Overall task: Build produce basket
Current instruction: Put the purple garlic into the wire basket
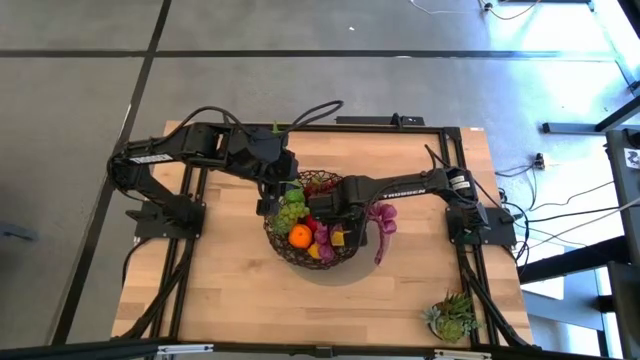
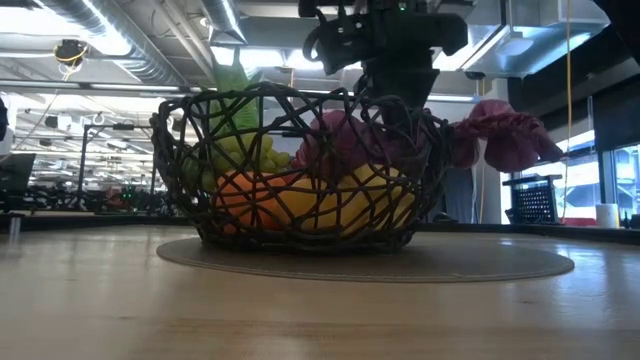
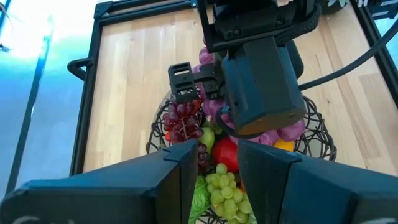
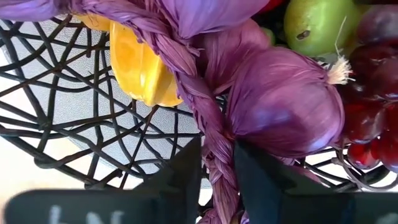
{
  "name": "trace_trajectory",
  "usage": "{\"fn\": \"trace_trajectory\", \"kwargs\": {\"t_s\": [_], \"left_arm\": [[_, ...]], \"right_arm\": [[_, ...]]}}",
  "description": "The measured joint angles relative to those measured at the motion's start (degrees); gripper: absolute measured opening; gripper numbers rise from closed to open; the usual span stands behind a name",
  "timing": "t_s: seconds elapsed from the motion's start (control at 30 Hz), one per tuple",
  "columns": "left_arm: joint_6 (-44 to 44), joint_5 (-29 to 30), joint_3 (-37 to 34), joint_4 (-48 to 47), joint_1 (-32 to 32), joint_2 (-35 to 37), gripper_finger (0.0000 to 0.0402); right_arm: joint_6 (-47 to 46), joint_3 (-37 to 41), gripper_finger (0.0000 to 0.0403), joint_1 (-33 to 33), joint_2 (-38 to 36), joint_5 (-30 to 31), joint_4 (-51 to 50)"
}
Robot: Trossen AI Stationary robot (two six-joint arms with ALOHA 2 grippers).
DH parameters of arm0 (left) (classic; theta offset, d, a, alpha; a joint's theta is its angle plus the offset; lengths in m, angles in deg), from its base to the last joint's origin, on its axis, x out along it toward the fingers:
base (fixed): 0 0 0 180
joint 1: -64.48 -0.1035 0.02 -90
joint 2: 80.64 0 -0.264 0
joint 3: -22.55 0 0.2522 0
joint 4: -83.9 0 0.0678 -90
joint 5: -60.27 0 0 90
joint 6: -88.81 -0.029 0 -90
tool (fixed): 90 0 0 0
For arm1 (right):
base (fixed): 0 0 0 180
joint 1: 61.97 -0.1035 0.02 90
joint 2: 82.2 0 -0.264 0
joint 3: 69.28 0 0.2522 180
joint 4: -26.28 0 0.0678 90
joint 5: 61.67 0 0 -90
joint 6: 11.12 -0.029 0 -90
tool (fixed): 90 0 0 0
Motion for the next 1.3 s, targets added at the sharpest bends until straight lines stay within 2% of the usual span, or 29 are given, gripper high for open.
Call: {"fn": "trace_trajectory", "kwargs": {"t_s": [0.3, 0.6, 1.17, 1.3], "left_arm": [[-0.04, 0.00, 0.00, -0.01, 0.00, 0.00, 0.0102], [-0.04, 0.00, 0.00, -0.01, 0.00, 0.00, 0.0102], [-0.04, 0.00, 0.00, -0.01, 0.00, 0.00, 0.0102], [-0.04, 0.00, 0.00, -0.01, 0.00, 0.00, 0.0102]], "right_arm": [[-0.03, -0.01, 0.0008, 0.04, 0.00, -0.04, 0.20], [0.05, -0.75, 0.0002, 0.01, -0.04, -0.24, -0.61], [0.08, -9.81, 0.0000, -0.01, -0.07, -0.93, -2.02], [-0.24, -10.90, 0.0000, -0.01, -0.09, -2.26, -6.23]]}}
